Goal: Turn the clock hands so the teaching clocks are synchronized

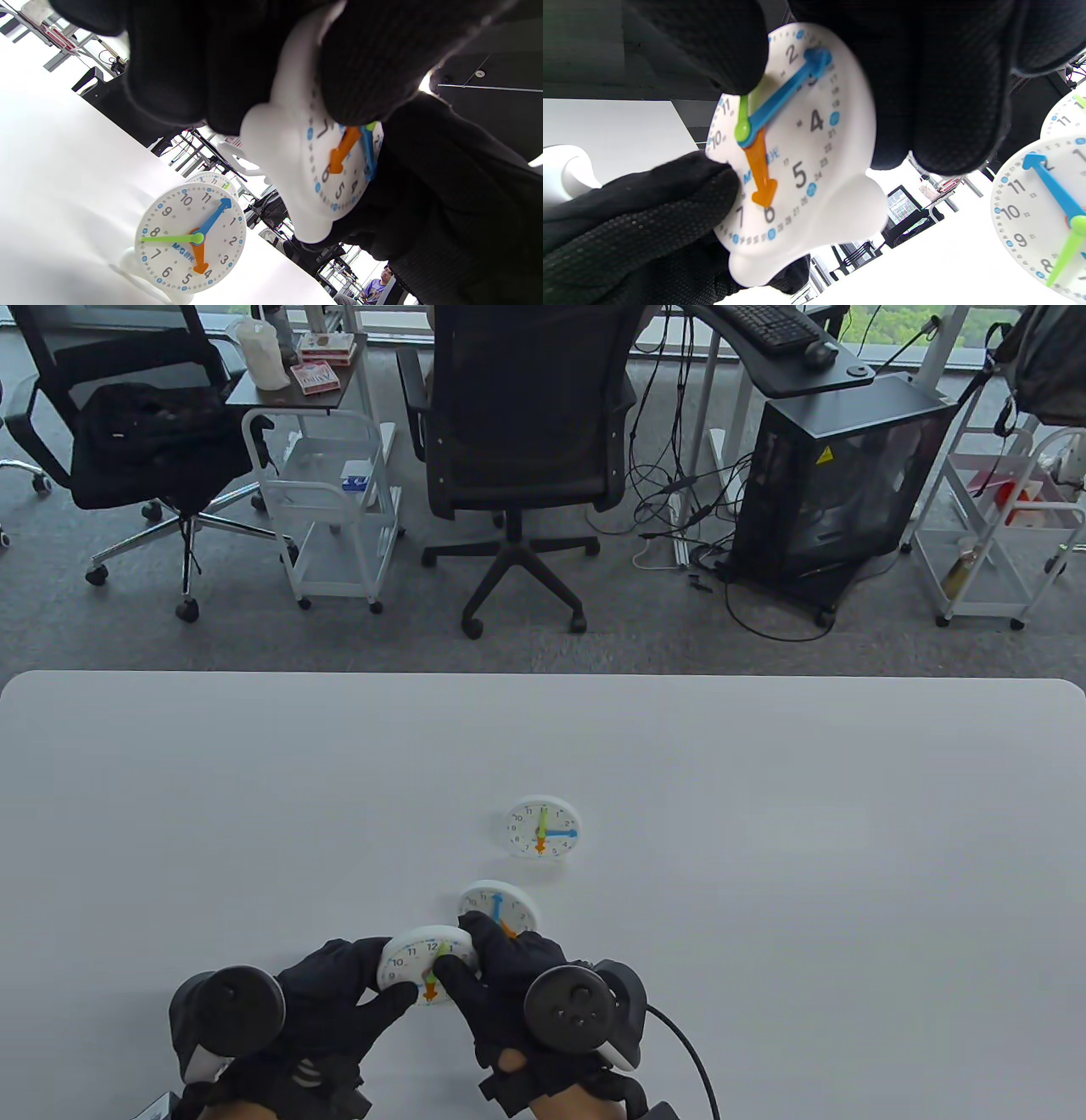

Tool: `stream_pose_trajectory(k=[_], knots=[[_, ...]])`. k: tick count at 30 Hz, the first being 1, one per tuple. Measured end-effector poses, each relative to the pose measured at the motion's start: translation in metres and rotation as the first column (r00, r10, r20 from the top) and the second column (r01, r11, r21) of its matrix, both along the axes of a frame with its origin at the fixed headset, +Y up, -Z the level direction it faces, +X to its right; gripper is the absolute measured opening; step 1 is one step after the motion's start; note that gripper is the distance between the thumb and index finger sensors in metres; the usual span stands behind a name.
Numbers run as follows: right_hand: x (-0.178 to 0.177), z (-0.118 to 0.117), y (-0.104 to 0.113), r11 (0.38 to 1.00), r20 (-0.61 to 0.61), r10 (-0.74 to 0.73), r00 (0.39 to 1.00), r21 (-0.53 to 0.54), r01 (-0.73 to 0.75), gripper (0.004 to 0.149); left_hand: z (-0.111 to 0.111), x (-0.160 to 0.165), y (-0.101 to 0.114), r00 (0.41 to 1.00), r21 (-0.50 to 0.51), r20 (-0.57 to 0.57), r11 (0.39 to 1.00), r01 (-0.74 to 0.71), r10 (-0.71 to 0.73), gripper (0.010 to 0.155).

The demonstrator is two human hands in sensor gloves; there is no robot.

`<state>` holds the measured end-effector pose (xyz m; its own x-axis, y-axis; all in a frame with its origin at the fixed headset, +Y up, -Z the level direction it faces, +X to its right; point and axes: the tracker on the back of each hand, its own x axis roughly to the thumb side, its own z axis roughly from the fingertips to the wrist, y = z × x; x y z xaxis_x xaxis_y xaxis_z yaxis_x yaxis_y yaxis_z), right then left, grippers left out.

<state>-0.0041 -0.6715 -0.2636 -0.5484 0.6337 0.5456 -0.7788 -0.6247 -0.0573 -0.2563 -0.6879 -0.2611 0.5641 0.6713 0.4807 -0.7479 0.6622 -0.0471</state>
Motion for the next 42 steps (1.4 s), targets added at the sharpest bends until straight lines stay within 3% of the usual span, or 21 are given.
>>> stream_pose_trajectory(k=[17, 22, 26, 28, 34, 37, 42], knots=[[0.000, 0.000, -0.001, 1.000, 0.013, 0.027, 1.000, -0.002, -0.026, 0.071, 0.000, 0.002, 0.001, 0.999, -0.019, 0.019, 0.999, 0.028, -0.027, 0.053], [0.002, -0.003, 0.001, 0.998, -0.045, 0.051, 0.998, -0.045, -0.053, 0.073, -0.007, -0.004, -0.003, 0.997, -0.184, 0.060, 0.982, -0.029, 0.041, 0.050], [0.018, -0.011, 0.006, 0.985, -0.190, -0.046, 0.981, -0.174, 0.012, 0.079, -0.015, -0.012, -0.008, 0.968, -0.346, 0.078, 0.917, -0.197, 0.237, 0.049], [0.031, -0.014, 0.009, 0.976, -0.163, -0.135, 0.977, -0.190, 0.103, 0.081, -0.017, -0.015, -0.010, 0.953, -0.378, 0.060, 0.891, -0.253, 0.297, 0.048], [0.076, -0.021, 0.016, 0.965, 0.019, -0.249, 0.968, -0.078, 0.250, 0.080, -0.022, -0.032, -0.003, 0.946, -0.262, -0.023, 0.912, -0.316, 0.322, 0.047], [0.096, -0.025, 0.013, 0.930, 0.111, -0.357, 0.927, -0.055, 0.365, 0.079, -0.028, -0.042, -0.002, 0.939, -0.242, -0.069, 0.907, -0.345, 0.338, 0.047], [0.113, -0.029, 0.010, 0.881, 0.170, -0.457, 0.873, -0.052, 0.471, 0.078, -0.057, -0.052, -0.019, 0.927, -0.269, -0.166, 0.889, -0.371, 0.337, 0.047]])
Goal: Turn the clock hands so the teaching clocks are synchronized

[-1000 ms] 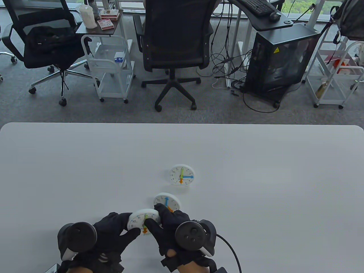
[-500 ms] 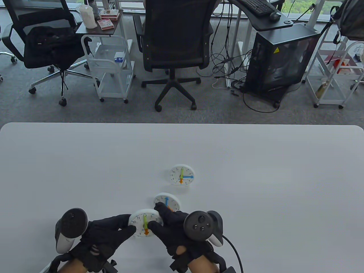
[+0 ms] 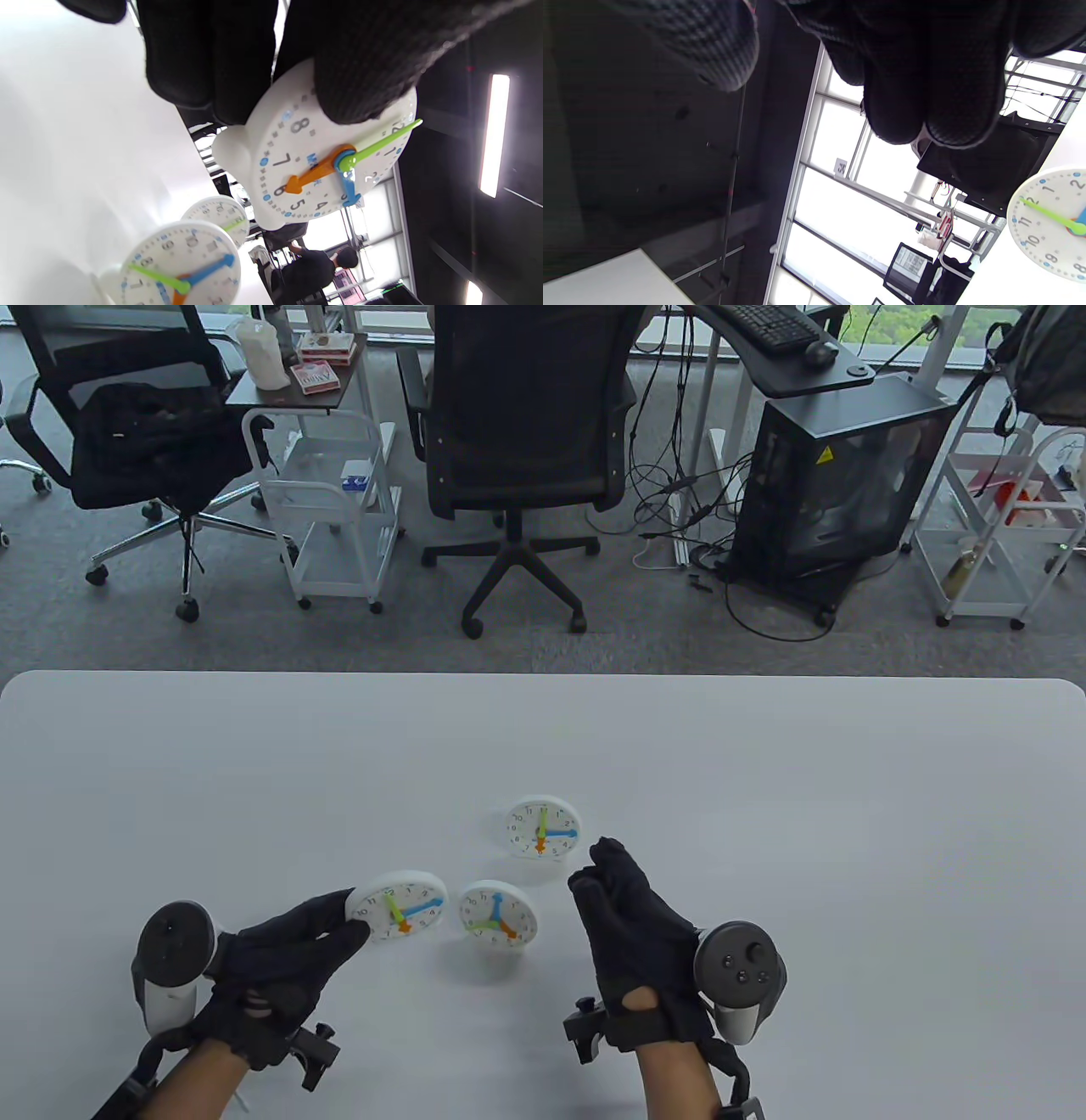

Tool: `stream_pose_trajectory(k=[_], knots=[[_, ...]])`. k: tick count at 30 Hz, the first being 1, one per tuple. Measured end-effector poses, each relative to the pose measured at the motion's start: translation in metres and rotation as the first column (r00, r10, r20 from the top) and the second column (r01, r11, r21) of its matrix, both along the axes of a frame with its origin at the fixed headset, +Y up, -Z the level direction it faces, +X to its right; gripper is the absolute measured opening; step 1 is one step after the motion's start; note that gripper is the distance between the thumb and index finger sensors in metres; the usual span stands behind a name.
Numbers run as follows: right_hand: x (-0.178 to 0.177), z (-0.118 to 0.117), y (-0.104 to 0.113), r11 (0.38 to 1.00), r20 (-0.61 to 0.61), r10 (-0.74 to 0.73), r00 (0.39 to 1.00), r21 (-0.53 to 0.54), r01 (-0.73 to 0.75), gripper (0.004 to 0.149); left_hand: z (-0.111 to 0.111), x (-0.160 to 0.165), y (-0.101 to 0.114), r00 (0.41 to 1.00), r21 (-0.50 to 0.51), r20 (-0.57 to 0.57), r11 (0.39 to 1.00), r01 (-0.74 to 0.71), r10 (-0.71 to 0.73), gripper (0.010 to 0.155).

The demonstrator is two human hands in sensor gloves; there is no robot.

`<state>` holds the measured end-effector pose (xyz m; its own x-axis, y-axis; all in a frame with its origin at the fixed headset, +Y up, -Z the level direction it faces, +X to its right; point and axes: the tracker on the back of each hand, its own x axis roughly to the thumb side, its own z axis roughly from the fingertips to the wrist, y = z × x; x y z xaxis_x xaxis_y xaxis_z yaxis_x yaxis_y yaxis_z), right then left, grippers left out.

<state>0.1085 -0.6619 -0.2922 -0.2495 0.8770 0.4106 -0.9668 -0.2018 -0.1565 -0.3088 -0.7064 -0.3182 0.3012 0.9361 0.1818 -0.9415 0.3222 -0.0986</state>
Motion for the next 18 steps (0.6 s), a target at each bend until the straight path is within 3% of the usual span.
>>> stream_pose_trajectory(k=[3, 8, 13, 18], knots=[[0.005, -0.002, -0.002, 1.000, 0.017, -0.022, 1.000, -0.010, 0.022, 0.077, -0.021, -0.001, -0.010, 0.995, -0.034, -0.098, 0.999, -0.018, 0.015, 0.047], [0.006, -0.004, -0.002, 0.999, 0.019, -0.027, 0.999, -0.020, 0.028, 0.077, -0.065, 0.006, -0.017, 0.974, -0.012, -0.165, 0.988, 0.156, -0.156, 0.049], [0.005, -0.006, -0.003, 0.999, 0.010, -0.019, 1.000, -0.037, 0.019, 0.078, -0.106, 0.019, -0.040, 0.976, -0.169, -0.092, 0.969, 0.182, -0.200, 0.049], [0.004, -0.007, -0.004, 0.999, 0.002, -0.011, 1.000, -0.050, 0.011, 0.077, -0.136, 0.033, -0.053, 0.948, -0.210, 0.008, 0.926, 0.314, -0.319, 0.048]])
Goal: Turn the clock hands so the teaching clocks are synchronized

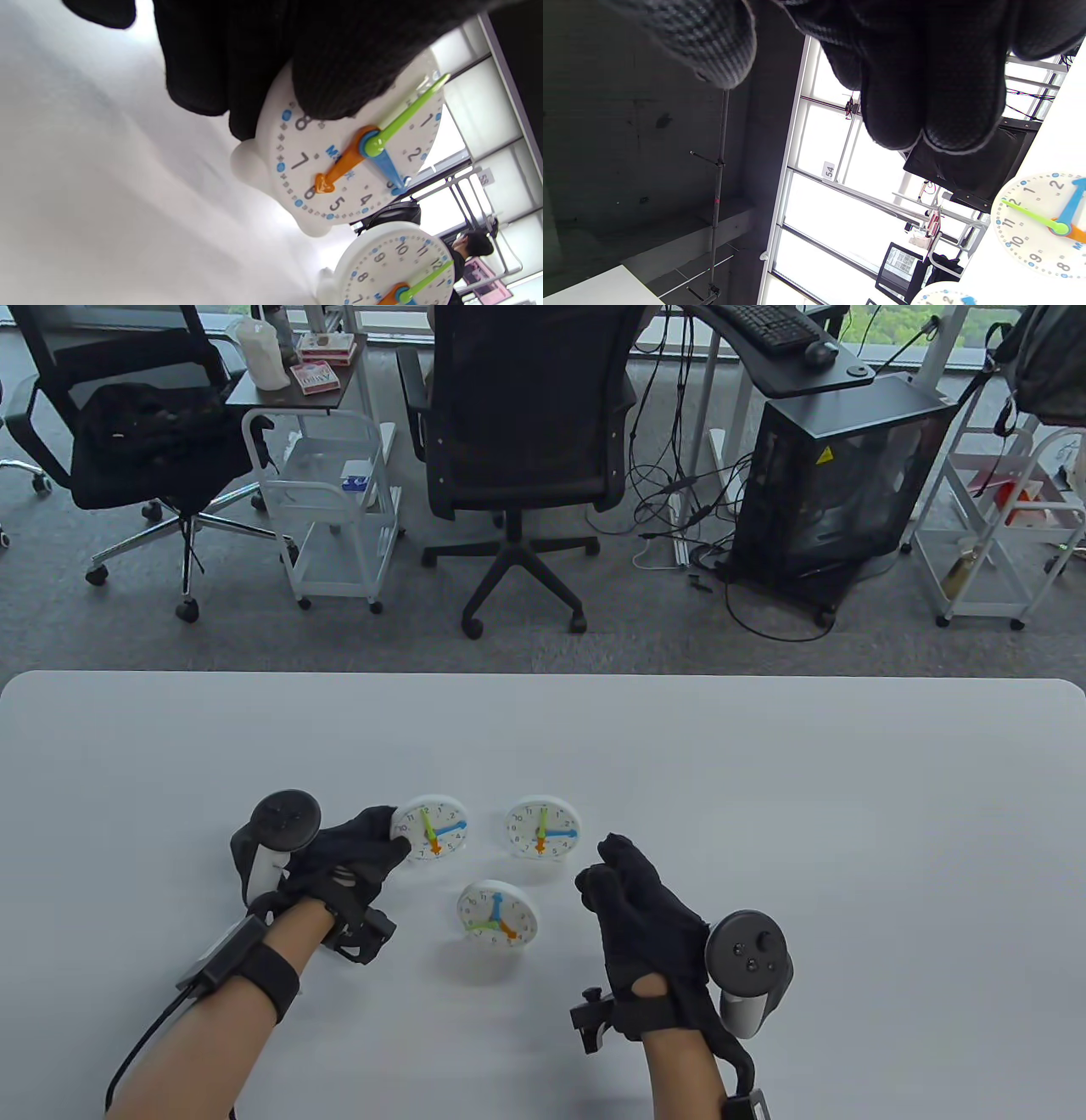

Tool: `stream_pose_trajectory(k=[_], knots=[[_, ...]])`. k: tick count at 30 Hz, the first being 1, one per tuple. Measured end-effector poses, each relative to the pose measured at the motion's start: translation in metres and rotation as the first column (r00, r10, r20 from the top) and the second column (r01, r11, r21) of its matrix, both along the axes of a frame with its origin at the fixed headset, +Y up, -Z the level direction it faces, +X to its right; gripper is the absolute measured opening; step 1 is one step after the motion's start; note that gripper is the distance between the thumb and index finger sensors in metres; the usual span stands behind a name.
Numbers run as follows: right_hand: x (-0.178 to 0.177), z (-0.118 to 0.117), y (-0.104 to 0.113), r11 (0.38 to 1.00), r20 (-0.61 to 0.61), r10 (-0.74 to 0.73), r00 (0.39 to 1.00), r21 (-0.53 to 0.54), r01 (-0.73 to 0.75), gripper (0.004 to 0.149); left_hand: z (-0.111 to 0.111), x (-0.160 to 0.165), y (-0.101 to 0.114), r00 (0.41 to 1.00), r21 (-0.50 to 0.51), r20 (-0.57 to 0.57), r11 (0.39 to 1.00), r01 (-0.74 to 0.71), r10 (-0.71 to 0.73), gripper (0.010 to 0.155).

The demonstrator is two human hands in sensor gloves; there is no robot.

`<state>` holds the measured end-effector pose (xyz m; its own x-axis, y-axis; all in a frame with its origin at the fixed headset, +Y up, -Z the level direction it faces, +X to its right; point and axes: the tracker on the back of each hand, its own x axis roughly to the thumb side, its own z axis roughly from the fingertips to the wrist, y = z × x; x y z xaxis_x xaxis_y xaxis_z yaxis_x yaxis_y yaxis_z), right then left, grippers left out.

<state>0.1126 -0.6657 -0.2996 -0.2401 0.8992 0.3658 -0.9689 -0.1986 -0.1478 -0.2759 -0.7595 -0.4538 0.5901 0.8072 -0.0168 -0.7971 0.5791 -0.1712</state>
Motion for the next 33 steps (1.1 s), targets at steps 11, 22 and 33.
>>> stream_pose_trajectory(k=[11, 22, 33], knots=[[0.002, -0.001, -0.001, 1.000, 0.012, 0.008, 1.000, -0.001, -0.008, 0.076, -0.027, 0.023, -0.015, 0.995, -0.063, 0.097, 0.997, 0.035, -0.028, 0.048], [0.005, -0.002, -0.005, 1.000, 0.018, -0.009, 1.000, -0.017, 0.009, 0.076, -0.029, 0.026, -0.016, 0.993, -0.011, 0.089, 0.997, 0.077, -0.076, 0.051], [-0.003, -0.006, -0.011, 0.985, -0.009, 0.150, 0.989, -0.082, -0.151, 0.081, -0.005, 0.008, 0.006, 0.999, 0.046, 0.027, 0.998, 0.044, -0.045, 0.081]])
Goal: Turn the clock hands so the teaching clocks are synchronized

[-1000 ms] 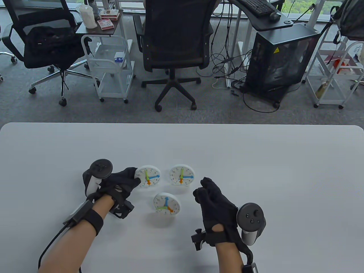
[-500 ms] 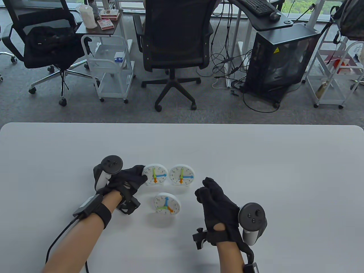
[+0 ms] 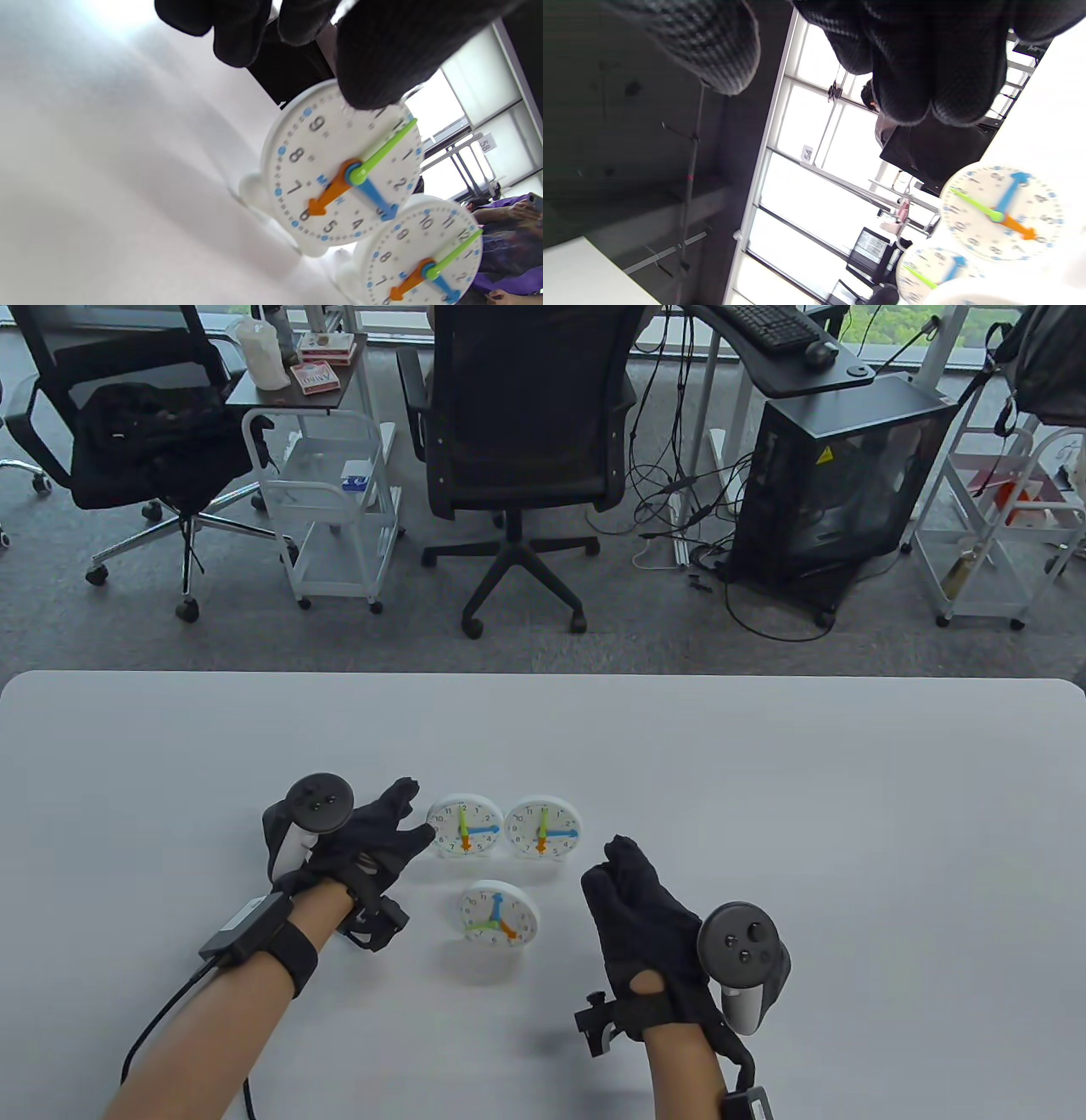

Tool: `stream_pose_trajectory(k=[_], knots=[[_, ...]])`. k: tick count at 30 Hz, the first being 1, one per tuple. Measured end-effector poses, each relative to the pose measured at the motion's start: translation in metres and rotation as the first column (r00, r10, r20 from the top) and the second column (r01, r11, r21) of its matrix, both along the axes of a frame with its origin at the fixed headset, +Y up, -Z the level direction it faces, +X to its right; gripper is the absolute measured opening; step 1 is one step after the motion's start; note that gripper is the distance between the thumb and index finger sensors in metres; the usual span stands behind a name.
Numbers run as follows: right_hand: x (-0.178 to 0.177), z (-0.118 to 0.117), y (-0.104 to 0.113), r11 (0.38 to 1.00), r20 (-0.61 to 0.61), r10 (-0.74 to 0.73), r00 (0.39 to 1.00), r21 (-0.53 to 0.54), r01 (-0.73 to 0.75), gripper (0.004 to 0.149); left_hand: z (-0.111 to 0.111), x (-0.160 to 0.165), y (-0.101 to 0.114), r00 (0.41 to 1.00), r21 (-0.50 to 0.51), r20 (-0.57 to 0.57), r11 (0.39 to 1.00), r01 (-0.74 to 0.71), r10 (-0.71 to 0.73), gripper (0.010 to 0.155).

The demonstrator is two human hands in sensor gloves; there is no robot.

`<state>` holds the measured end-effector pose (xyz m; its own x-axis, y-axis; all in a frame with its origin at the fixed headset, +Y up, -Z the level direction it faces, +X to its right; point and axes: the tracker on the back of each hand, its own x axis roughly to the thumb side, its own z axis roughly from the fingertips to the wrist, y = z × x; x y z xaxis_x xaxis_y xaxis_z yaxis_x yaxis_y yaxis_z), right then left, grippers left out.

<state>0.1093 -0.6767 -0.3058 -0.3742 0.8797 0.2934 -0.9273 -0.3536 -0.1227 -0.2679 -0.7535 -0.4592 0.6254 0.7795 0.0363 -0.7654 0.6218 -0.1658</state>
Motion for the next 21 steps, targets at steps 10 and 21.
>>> stream_pose_trajectory(k=[10, 21], knots=[[-0.028, -0.012, -0.030, 0.965, -0.049, 0.253, 0.966, -0.058, -0.256, 0.084, 0.103, 0.004, 0.053, 0.993, 0.111, 0.102, 0.992, -0.066, 0.055, 0.083], [-0.066, -0.026, -0.074, 0.901, -0.104, 0.386, 0.917, -0.171, -0.399, 0.080, 0.189, 0.027, 0.052, 0.980, 0.148, 0.195, 0.987, -0.067, 0.037, 0.081]])
